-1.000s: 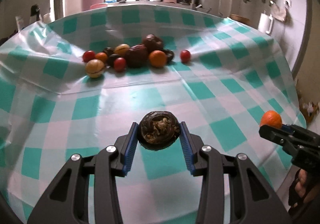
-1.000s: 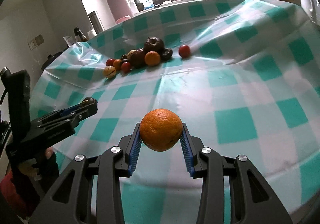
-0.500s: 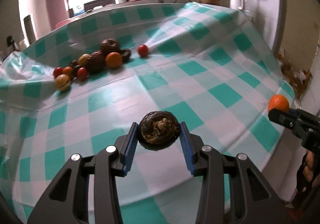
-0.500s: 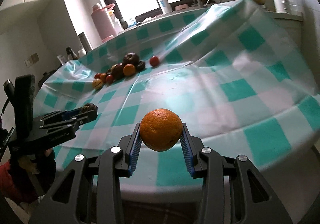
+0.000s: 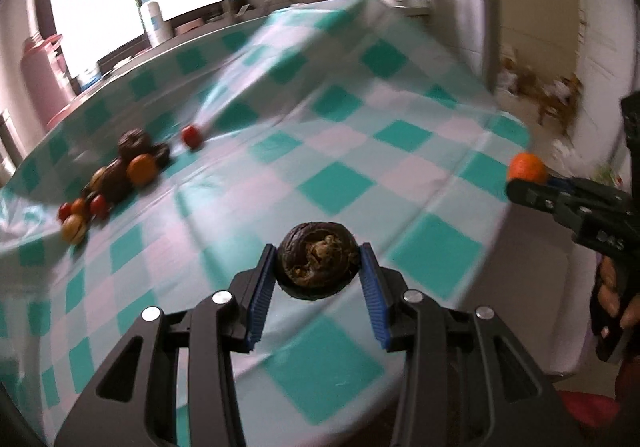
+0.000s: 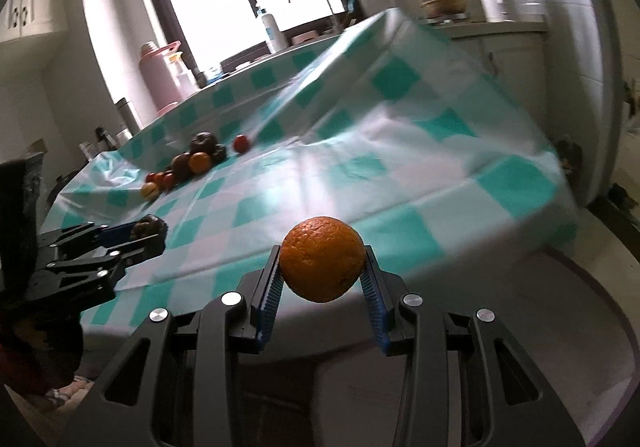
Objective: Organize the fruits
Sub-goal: 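Carry the orange and the passion fruit in both tools over the white bin, then open both tools to drop the fruits into the white bin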
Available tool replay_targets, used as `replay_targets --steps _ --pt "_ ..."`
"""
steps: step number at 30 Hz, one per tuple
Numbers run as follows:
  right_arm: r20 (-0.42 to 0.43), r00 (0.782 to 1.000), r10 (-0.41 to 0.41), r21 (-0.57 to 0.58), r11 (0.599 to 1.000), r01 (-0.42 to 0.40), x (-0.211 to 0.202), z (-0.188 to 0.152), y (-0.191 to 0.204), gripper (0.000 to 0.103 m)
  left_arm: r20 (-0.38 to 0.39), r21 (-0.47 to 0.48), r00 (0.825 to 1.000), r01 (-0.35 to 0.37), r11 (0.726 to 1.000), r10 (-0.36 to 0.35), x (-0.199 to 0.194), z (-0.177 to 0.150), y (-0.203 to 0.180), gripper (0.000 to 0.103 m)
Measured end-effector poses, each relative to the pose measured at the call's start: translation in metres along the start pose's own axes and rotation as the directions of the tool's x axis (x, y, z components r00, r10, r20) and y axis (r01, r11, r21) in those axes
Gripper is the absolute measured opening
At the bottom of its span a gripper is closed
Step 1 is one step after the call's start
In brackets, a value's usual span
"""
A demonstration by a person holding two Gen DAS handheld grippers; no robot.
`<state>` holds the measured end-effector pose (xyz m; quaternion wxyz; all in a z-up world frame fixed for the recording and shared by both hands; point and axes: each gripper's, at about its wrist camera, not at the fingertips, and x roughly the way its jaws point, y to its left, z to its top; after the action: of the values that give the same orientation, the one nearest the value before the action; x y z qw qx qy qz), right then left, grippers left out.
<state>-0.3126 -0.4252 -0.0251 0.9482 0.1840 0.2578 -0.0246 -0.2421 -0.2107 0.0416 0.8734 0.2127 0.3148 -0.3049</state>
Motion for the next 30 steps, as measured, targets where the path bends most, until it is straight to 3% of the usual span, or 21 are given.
replay_targets --steps 4,10,13,17,21,24,27,30 --pt "-0.015 0.997 -0.074 0.023 0.997 0.074 -0.009 -0.012 -0.023 0.039 0.012 0.081 0.997 0.072 0.994 -0.073 0.0 0.006 -0.032 0.042" --pt "-0.083 0.979 -0.186 0.074 0.979 0.192 -0.015 -0.036 -0.059 0.039 -0.005 0.206 0.976 0.212 0.955 -0.216 0.001 0.011 -0.088 0.042" --pt "-0.15 0.955 -0.255 0.079 0.96 0.268 -0.01 -0.049 -0.076 0.039 -0.044 0.263 0.959 0.281 0.923 -0.279 0.008 0.009 -0.117 0.042" --pt "-0.269 0.91 -0.314 0.139 0.923 0.36 0.009 -0.063 -0.105 0.039 -0.158 0.326 0.922 0.386 0.863 -0.353 0.032 -0.001 -0.158 0.042" --pt "-0.382 0.85 -0.362 0.148 0.884 0.443 0.034 -0.075 -0.13 0.039 -0.286 0.354 0.889 0.444 0.823 -0.357 0.076 -0.019 -0.191 0.042" --pt "-0.441 0.814 -0.378 0.136 0.868 0.477 0.047 -0.081 -0.139 0.039 -0.366 0.358 0.87 0.459 0.813 -0.33 0.113 -0.035 -0.208 0.042" --pt "-0.47 0.805 -0.362 0.138 0.87 0.473 0.056 -0.084 -0.141 0.039 -0.436 0.336 0.849 0.461 0.821 -0.298 0.145 -0.052 -0.215 0.042" --pt "-0.478 0.8 -0.364 0.124 0.873 0.472 0.059 -0.085 -0.142 0.039 -0.47 0.347 0.843 0.451 0.822 -0.263 0.162 -0.067 -0.217 0.042"
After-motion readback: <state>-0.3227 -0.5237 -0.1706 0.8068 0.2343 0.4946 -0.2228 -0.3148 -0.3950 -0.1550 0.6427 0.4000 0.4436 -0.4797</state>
